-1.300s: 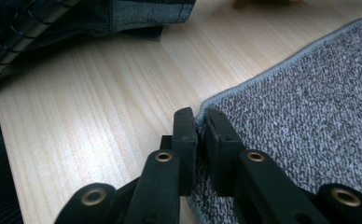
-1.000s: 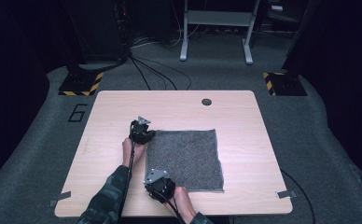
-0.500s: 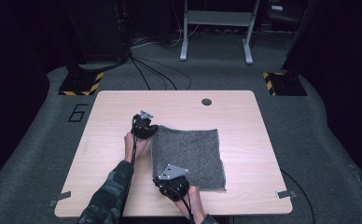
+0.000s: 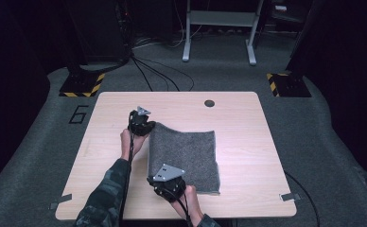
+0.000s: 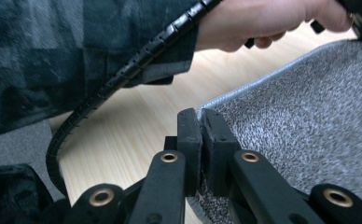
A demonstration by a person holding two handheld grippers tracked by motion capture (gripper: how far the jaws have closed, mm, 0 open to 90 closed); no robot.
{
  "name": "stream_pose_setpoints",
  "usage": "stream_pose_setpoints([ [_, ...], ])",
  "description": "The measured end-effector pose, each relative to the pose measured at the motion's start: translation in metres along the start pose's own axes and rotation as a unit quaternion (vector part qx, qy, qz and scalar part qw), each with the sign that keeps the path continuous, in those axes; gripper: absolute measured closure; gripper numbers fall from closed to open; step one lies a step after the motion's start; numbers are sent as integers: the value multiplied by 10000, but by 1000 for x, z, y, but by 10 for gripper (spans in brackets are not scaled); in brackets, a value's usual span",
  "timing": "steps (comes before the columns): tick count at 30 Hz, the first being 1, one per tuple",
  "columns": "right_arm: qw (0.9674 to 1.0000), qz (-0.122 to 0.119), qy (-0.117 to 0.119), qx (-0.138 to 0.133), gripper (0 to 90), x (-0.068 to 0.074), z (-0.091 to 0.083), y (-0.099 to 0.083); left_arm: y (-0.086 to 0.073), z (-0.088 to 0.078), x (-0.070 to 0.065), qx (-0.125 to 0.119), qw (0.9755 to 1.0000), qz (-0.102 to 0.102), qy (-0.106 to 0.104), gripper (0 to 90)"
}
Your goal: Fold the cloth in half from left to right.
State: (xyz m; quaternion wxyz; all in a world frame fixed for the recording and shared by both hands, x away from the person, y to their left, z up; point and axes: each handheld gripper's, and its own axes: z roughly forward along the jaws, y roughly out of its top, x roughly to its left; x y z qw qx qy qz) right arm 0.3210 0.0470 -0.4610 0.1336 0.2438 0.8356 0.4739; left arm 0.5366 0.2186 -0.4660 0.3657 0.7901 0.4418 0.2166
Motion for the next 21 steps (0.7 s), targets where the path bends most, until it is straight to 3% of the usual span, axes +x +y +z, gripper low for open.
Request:
stream_pose_setpoints([
  [3,9999,-55,21,-126,867,-1,-2,11,7,-7,3,35,9998,150,99,881],
  [14,9976,-299,-8,-622,868,9,-12,38,25,-32,16,-116,9993,188,303,882],
  [18,9973,-250,-46,-683,871,9,-18,35,36,-38,10,-158,9990,300,282,883],
  [19,9978,-130,-68,-652,871,8,-22,28,43,-35,4,-28,9986,447,270,883],
  [21,9978,-103,-95,-652,871,6,-26,21,49,-30,-5,-10,9982,556,207,883],
])
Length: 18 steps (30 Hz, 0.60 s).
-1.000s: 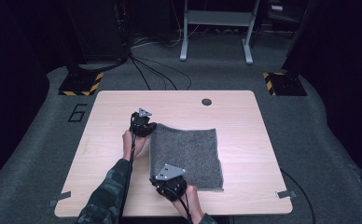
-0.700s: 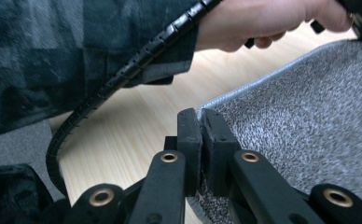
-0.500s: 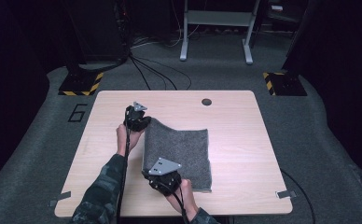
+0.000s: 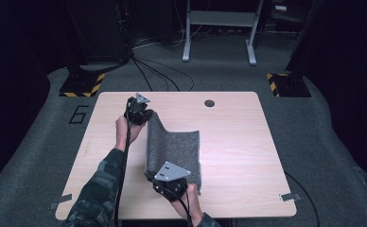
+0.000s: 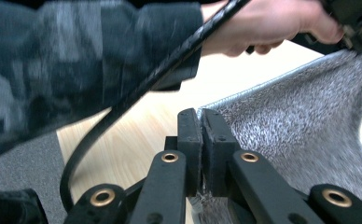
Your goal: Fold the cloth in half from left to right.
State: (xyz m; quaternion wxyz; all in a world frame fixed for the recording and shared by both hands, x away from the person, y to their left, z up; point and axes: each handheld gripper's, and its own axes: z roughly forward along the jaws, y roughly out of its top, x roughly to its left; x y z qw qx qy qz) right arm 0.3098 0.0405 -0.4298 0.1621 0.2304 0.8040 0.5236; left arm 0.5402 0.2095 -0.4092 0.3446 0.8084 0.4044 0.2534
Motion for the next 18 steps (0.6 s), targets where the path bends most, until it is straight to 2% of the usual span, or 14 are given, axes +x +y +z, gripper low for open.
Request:
stream_pose_setpoints([
  [1,10000,24,-39,-7,871,-1,-2,-4,0,0,0,0,10000,0,0,883],
  [2,10000,76,-53,-6,871,-3,-5,-8,5,6,-8,3,10000,47,-61,883],
  [3,9999,110,-79,-2,871,-5,-7,-11,5,6,-8,3,10000,47,-61,883],
  [6,9995,219,-213,-27,871,-10,-13,-19,12,18,-19,85,9997,128,-179,883],
  [9,9992,298,-282,-21,870,-14,-18,-24,15,25,-25,94,9996,180,-186,883],
  [10,9989,354,-312,-2,870,-17,-20,-29,17,30,-31,148,9994,248,-199,882],
  [18,9981,381,-420,238,869,-19,-22,-43,22,45,-50,165,9987,319,-358,882],
])
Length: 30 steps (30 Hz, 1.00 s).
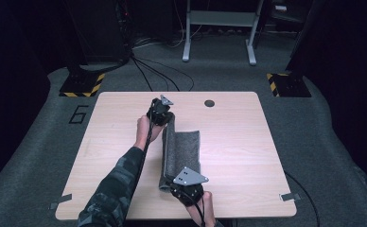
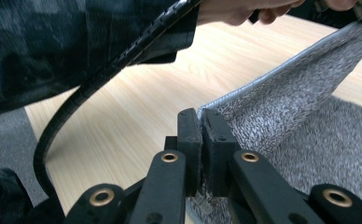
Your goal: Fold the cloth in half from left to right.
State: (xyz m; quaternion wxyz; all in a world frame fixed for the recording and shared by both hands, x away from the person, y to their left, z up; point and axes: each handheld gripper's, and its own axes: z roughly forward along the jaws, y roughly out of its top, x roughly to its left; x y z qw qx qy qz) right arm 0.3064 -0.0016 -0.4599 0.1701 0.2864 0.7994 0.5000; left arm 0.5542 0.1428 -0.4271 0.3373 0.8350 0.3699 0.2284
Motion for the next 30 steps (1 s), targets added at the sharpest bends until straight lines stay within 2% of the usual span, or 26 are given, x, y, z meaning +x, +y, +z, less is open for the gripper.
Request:
stream_pose_setpoints([
  [2,9999,-35,-19,100,868,0,0,-3,1,3,-4,21,10000,46,-21,882],
  [6,9999,-55,-86,123,868,-1,-2,-6,4,10,-13,36,9999,130,-90,882],
  [15,9995,-12,-190,246,866,-7,-8,-17,9,21,-28,44,9995,249,-210,881],
  [17,9992,61,-239,301,866,-9,-10,-21,10,25,-32,21,9993,291,-213,881],
  [30,9980,157,-374,494,861,-18,-17,-37,10,43,-44,81,9991,236,-356,878],
])
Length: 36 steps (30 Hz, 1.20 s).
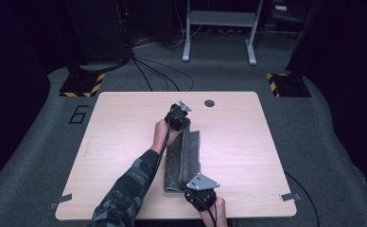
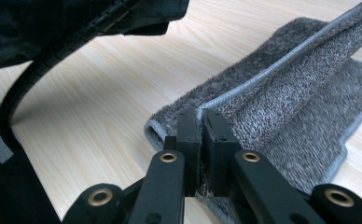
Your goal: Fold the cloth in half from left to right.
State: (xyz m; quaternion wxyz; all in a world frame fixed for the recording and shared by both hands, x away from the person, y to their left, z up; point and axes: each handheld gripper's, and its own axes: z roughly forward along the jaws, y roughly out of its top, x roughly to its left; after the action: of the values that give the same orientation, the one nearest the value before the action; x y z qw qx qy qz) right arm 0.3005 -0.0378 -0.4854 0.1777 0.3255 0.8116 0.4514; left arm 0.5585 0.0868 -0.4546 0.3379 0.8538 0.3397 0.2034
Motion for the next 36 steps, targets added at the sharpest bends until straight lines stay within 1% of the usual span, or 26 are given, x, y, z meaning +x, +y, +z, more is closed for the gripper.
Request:
stream_pose_setpoints([
  [2,10000,45,-37,29,860,-2,-1,-3,0,3,-1,25,10000,-19,-14,878],
  [4,10000,32,-41,58,860,-4,-1,-4,0,4,-1,39,10000,-16,-16,877],
  [5,10000,26,-57,67,860,-5,-2,-5,0,5,-1,40,10000,-14,16,877],
  [8,9998,151,-91,78,859,-9,-2,-9,-1,7,0,112,9999,5,79,876],
  [11,9998,156,-83,105,858,-9,0,-8,-2,8,1,132,9998,-64,105,874],
  [12,9999,87,-81,93,857,-9,1,-7,-4,9,4,201,9997,-106,57,872],
  [13,9998,74,-107,131,856,-7,2,-6,-4,9,4,201,9997,-106,57,871],
  [14,9998,44,-125,144,856,-6,4,-5,-6,11,6,155,9997,-166,66,870],
  [15,9998,40,-129,130,855,-5,4,-5,-6,12,6,178,9997,-175,42,869],
  [17,9997,30,-150,164,855,-4,5,-5,-6,13,5,204,9996,-172,18,867],
  [18,9997,16,-184,148,855,-3,5,-6,-6,15,3,153,9997,-172,7,867],
  [19,9996,14,-217,195,852,-3,4,-7,-5,15,3,170,9997,-178,-29,866],
  [20,9996,-17,-234,179,851,-4,3,-8,-5,16,2,138,9998,-159,-6,866],
  [21,9994,34,-295,191,849,-4,2,-9,-5,18,0,121,9997,-187,-30,865],
  [22,9991,8,-354,233,844,-4,0,-10,-4,18,0,155,9997,-160,-53,865],
  [24,9987,6,-437,273,831,-6,-2,-12,-3,22,-3,118,9998,-169,-36,861],
  [25,9986,52,-428,300,811,-7,-3,-14,-3,23,-3,149,9998,-146,-49,856],
  [26,9985,43,-438,338,784,-8,-5,-15,-3,26,-5,181,9997,-175,-64,829],
  [27,9981,47,-484,371,762,-8,-6,-17,-2,27,-5,231,9995,-228,-48,739],
  [28,9979,91,-512,397,717,-8,-8,-18,-2,29,-5,204,9991,-356,-130,622],
  [29,9973,97,-567,447,654,-9,-10,-20,-2,28,-4,186,9989,-392,-167,526],
  [30,9970,130,-610,453,621,-10,-11,-21,-2,28,-3,180,9989,-420,-145,413],
  [32,9964,197,-646,515,515,-12,-15,-24,-1,24,-1,29,9984,-547,-150,253],
  [33,9958,243,-682,560,468,-14,-18,-26,-1,22,1,52,9983,-551,-190,187],
  [35,9957,301,-686,551,418,-18,-22,-29,0,17,5,53,9978,-624,-222,146],
  [36,9955,312,-708,550,391,-20,-25,-30,-1,16,7,38,9974,-679,-221,148],
])
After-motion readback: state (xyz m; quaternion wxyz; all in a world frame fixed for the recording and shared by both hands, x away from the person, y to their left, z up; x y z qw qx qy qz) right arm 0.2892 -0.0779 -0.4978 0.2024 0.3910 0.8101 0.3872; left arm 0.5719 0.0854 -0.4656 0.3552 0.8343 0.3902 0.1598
